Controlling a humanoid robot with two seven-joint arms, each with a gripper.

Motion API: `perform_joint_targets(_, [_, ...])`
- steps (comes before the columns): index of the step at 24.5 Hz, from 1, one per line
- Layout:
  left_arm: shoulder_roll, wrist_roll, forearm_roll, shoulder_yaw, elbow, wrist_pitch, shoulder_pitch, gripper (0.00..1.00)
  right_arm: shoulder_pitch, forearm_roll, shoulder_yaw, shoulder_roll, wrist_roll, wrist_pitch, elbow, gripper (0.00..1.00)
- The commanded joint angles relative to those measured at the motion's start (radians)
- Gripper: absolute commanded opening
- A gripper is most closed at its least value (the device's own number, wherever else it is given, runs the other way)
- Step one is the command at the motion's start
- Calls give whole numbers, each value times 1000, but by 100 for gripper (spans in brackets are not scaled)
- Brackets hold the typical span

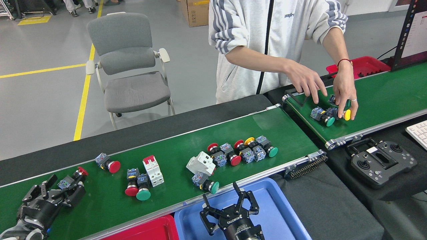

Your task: Pick switch part from conveyor to tray

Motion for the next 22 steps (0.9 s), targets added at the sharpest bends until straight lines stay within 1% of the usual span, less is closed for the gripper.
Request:
perform_joint_targets(1, [15, 12, 1, -2, -5, -10, -7, 57, -21, 3, 10, 18, 7, -4, -4, 97])
perform_joint_targets(2, [15, 16, 1, -11, -10, -16, 2, 42, -21, 3, 11, 18, 18, -4, -1, 97])
perform_joint_targets(4, [12, 22, 2, -31, -12, -63, 17, 10, -22, 5, 11, 24, 32, -3, 9, 97])
perform_joint_targets(6, [4, 24, 7, -26, -15, -82, 19, 4, -27, 3, 10, 32, 32, -1, 12, 97])
perform_joint_targets(7, [3, 25, 8, -23, -25, -85, 25, 3, -27, 3, 10, 34, 32, 0, 13, 97])
perform_joint_targets(9, [1, 32, 16, -22, -96, -99, 54, 1, -29, 3, 8, 37, 33, 6, 21, 97])
perform_joint_targets(10, [0, 32, 28, -22, -160, -112, 85, 1, -29, 3, 7, 38, 33, 8, 22, 97])
perform_joint_targets(13, [1, 16, 77, -23, -403, -152, 240, 1, -49, 0, 0, 49, 33, 13, 48, 97])
perform_joint_targets(14, [4, 13, 94, -23, -504, -160, 318, 1, -58, 0, -9, 55, 33, 11, 67, 96])
perform_joint_targets(16, [6, 9, 120, -28, -660, -165, 461, 3, -79, -1, -13, 72, 33, 11, 101, 89])
perform_joint_targets(17, [6, -1, 126, -28, -725, -169, 525, 5, -90, -3, -15, 81, 33, 9, 114, 84])
perform_joint_targets(18, [3, -10, 130, -28, -792, -178, 593, 10, -99, -3, -13, 86, 35, 8, 130, 78])
perform_joint_targets(19, [3, -16, 130, -29, -843, -185, 648, 21, -102, -1, -13, 87, 38, 8, 139, 72])
perform_joint_targets(20, [-2, -31, 120, -31, -877, -178, 689, 40, -104, -1, -12, 87, 51, 8, 142, 64])
perform_joint_targets(21, [-10, -51, 120, -31, -889, -177, 705, 58, -104, 0, -10, 86, 61, 8, 144, 55])
perform_joint_targets(22, [-31, -65, 120, -31, -898, -172, 714, 86, -107, 2, -9, 83, 71, 6, 144, 42])
